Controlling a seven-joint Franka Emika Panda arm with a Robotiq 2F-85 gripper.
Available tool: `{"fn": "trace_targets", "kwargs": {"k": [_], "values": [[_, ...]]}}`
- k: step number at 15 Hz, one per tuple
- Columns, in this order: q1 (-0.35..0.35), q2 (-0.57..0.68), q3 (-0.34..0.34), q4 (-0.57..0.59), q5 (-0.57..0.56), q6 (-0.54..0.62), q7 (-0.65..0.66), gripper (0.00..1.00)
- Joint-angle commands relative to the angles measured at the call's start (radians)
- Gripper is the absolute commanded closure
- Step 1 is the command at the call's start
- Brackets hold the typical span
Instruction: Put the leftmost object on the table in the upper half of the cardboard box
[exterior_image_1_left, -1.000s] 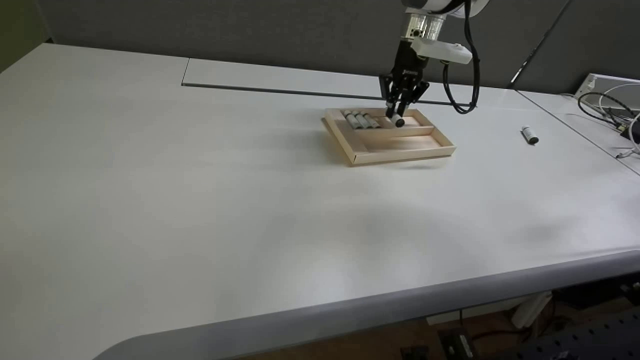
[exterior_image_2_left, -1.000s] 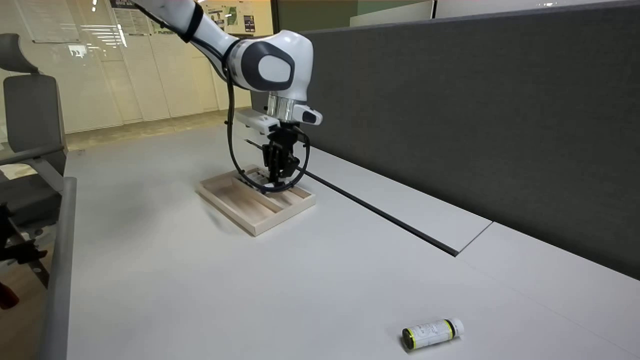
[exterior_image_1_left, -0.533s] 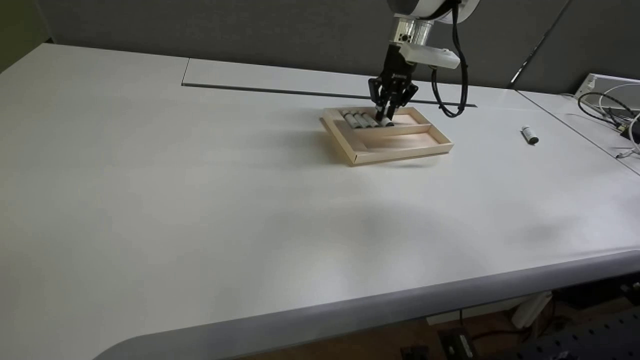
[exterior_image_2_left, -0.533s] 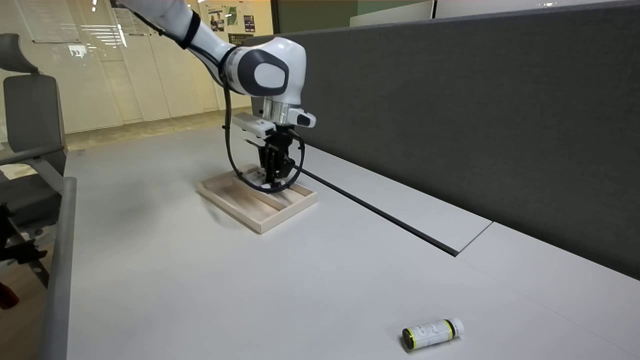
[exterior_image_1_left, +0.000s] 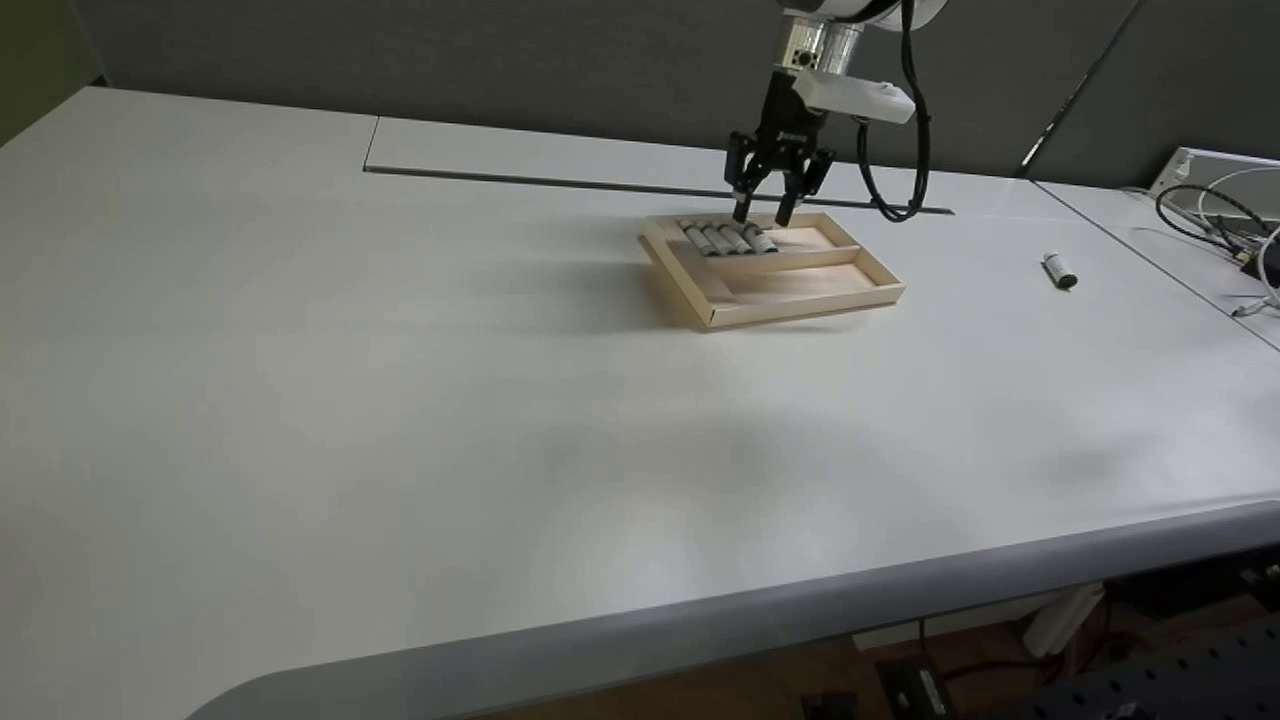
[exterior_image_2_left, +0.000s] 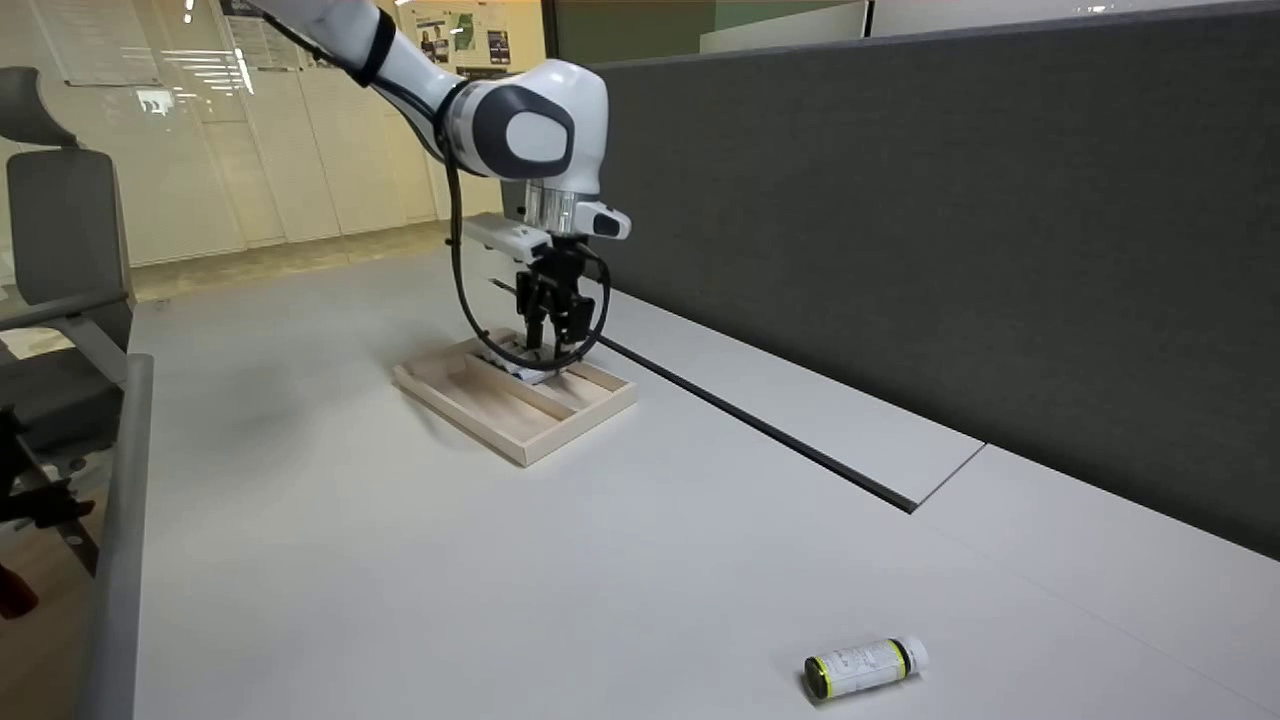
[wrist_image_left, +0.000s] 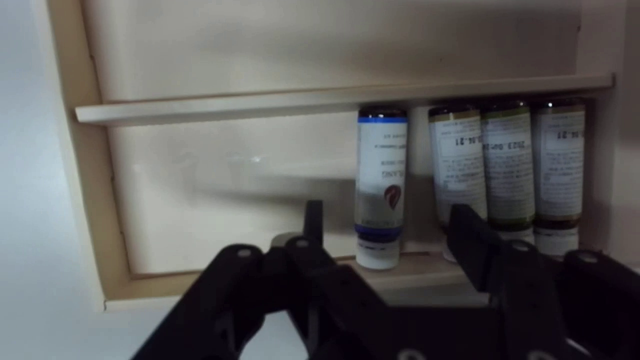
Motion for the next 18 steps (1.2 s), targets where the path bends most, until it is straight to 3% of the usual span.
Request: {"fn": "trace_targets", "kwargs": {"k": [1,2,6,9,18], "values": [[-0.017,-0.036,-0.002,-0.015,-0.008,0.007,0.01,0.55],[-0.02,-0.037,-0.005,-0.014,-0.008,0.016,0.014,0.55],[-0.038,-0.009,-0.008,0.013,-0.005,0.011,0.013,0.85],[-0.037,0.009,-0.011,0.022,-0.009,0.009,0.018,1.0],[-0.014,0.034,-0.004,0.025,-0.014,-0.003,0.014,1.0]]}}
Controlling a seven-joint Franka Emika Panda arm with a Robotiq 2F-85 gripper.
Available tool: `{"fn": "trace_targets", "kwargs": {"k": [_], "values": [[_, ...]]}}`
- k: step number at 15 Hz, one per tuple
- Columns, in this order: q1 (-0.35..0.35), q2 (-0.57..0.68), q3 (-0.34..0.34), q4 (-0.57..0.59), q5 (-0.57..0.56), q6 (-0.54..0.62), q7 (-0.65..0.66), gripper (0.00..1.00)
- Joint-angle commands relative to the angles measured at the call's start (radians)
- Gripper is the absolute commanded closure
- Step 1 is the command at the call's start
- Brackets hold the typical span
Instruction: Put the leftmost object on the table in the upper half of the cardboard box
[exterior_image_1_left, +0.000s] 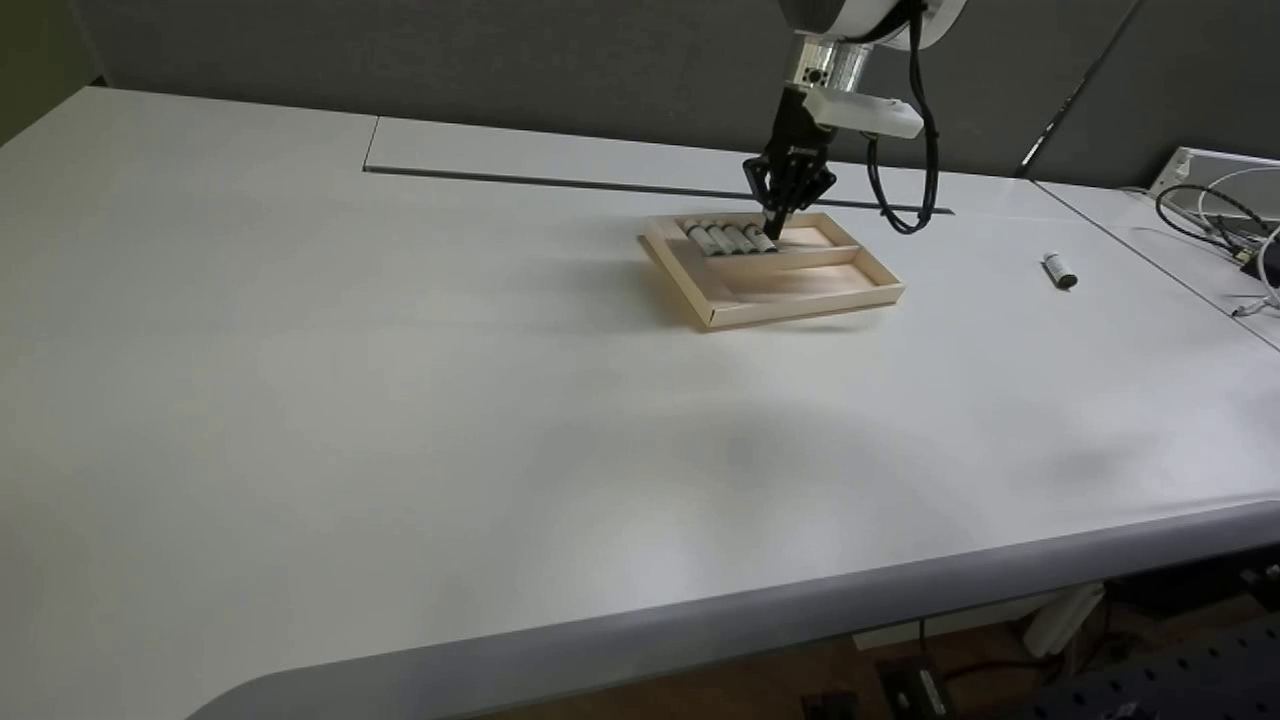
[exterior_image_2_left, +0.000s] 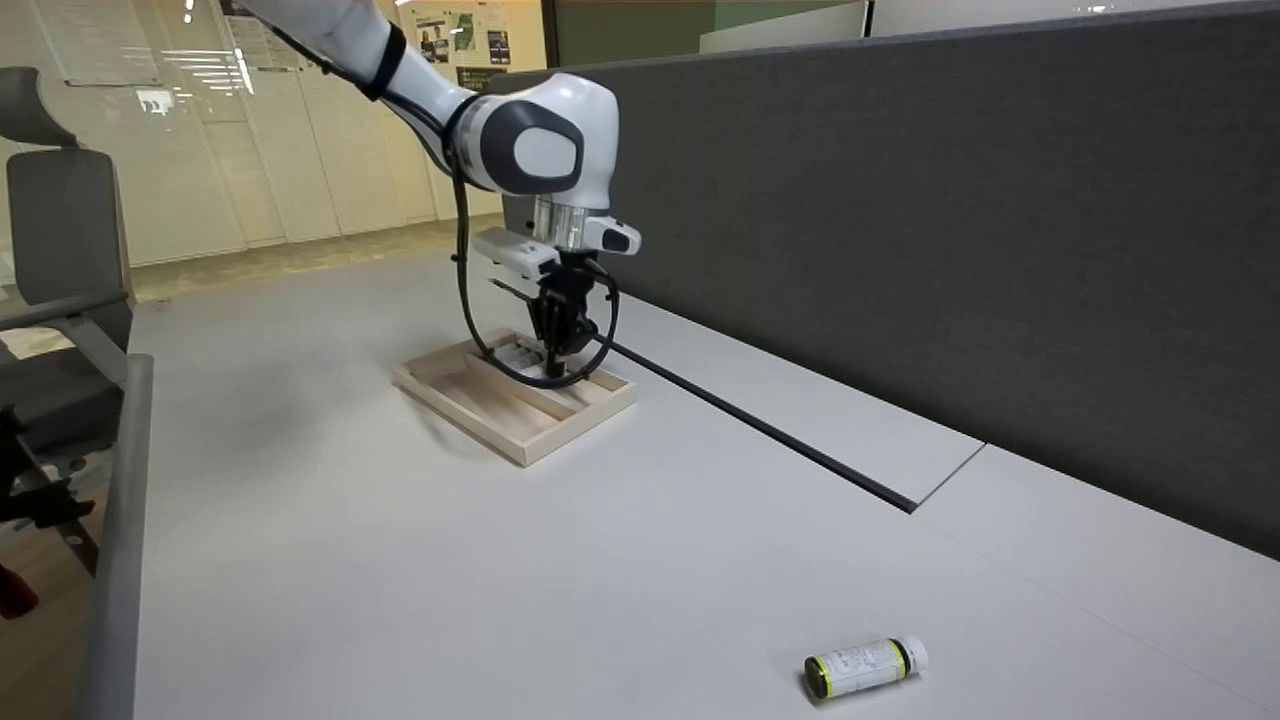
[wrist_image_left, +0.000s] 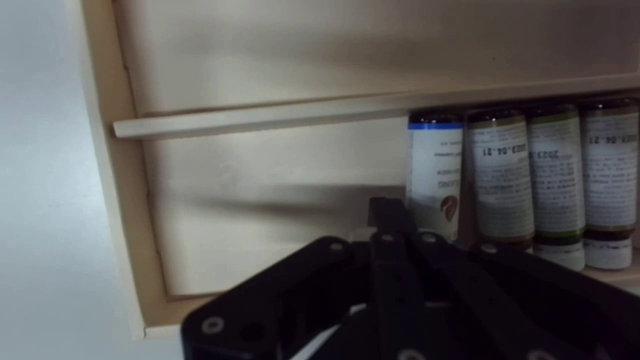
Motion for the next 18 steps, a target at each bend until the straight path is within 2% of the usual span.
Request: {"fn": "trace_targets", "kwargs": {"k": [1,5,10,18], "values": [[0.005,0.011,0.011,0.023,-0.01,-0.017,0.011,1.0],[-0.006,0.025,0.049,0.043,0.017,-0.068,-0.014,1.0],[-0.004,0.035,0.054,0.05,0.016,-0.099,-0.007,1.0],[0.001,-0.065,0.034,-0.017,-0.008,-0.002,-0.008,1.0]]}}
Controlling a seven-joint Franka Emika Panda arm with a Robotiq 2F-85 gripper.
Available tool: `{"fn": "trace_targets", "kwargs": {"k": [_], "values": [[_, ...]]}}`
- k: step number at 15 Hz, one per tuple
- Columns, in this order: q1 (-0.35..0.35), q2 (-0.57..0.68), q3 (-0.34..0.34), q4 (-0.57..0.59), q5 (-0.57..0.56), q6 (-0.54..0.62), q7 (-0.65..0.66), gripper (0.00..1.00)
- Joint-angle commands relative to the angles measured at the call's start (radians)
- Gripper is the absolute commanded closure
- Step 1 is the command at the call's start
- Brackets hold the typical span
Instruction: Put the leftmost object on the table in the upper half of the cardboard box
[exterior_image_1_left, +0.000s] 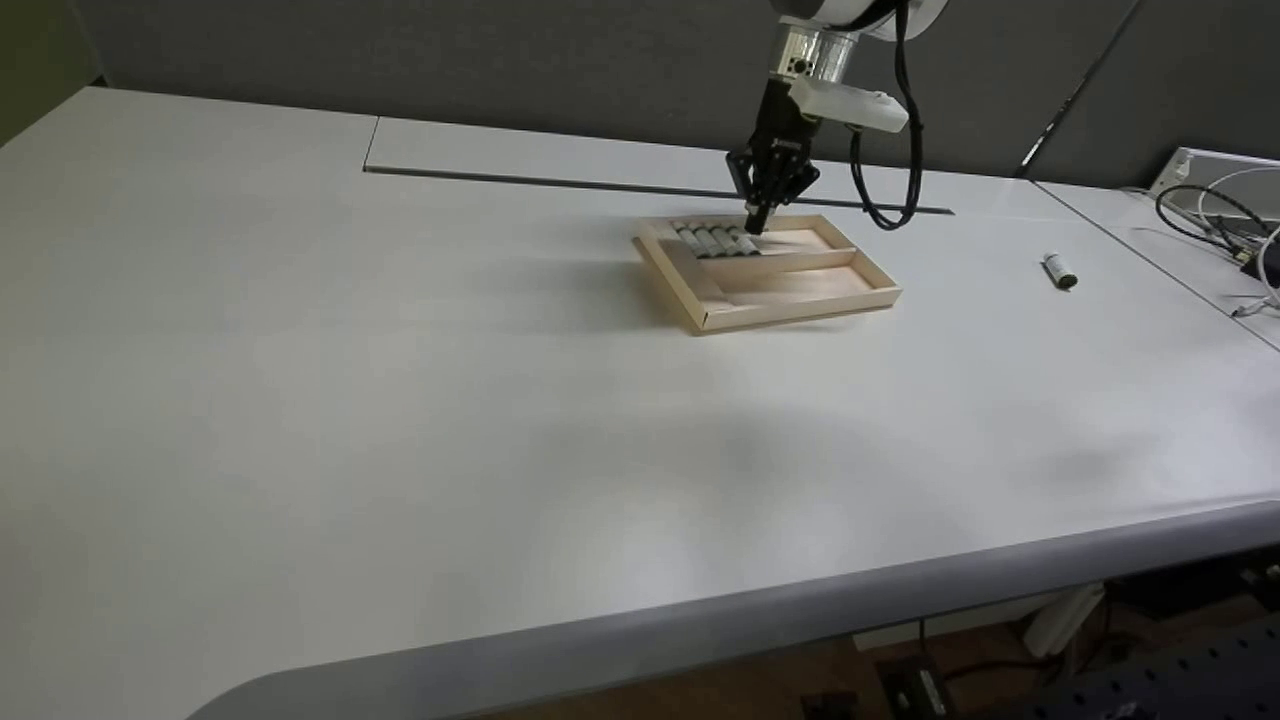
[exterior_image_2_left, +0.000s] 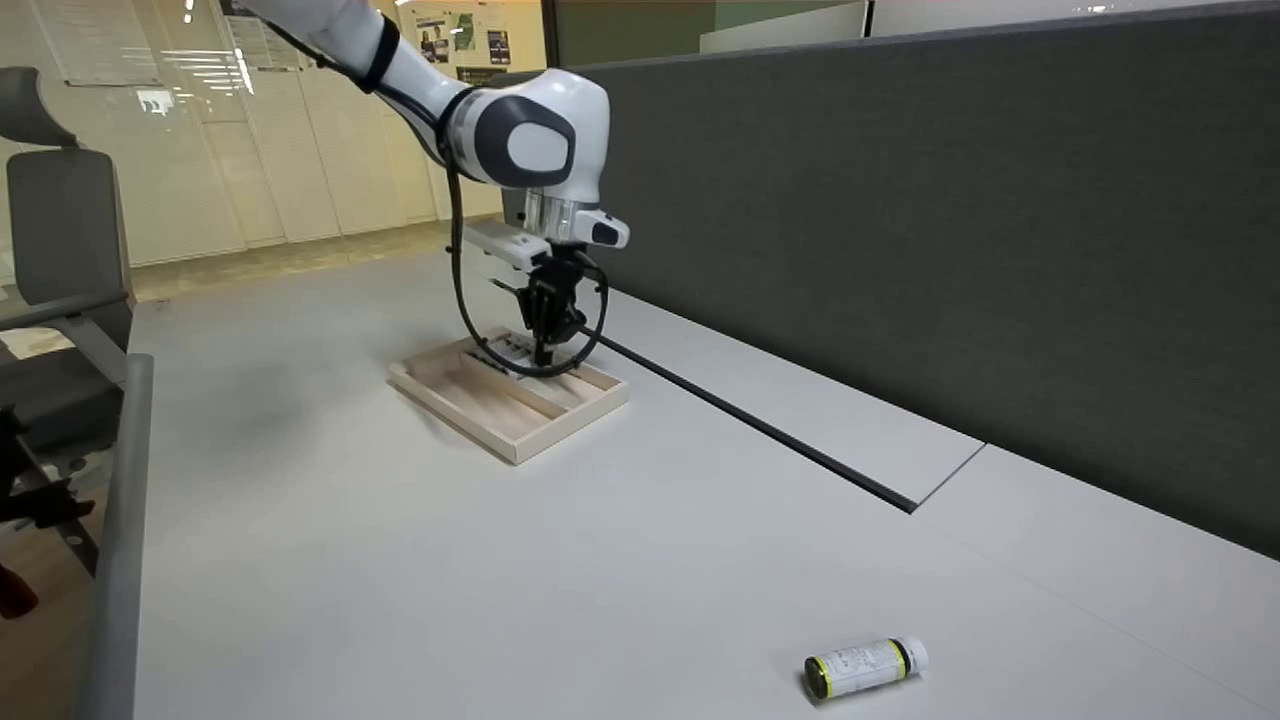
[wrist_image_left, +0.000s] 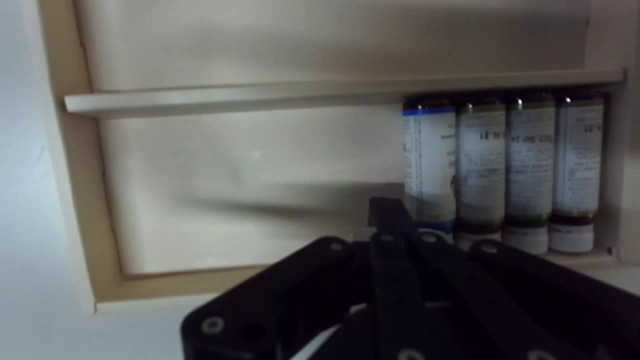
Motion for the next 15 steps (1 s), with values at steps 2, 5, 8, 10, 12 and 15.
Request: {"fn": "trace_targets", "kwargs": {"k": [2,5,8,10,12,15], "values": [[-0.005,-0.103,0.0,-0.049,-0.009,0.006,-0.011,0.74],[-0.007,-0.16,0.0,-0.061,-0.01,-0.024,-0.028,0.54],[-0.012,-0.201,-0.006,-0.052,-0.008,-0.105,-0.02,0.34],[-0.008,-0.161,-0.001,-0.009,0.0,-0.096,-0.022,0.45],[-0.015,-0.182,-0.002,-0.01,0.003,-0.134,-0.02,0.31],[-0.018,-0.186,-0.003,-0.015,0.003,-0.14,-0.02,0.26]]}}
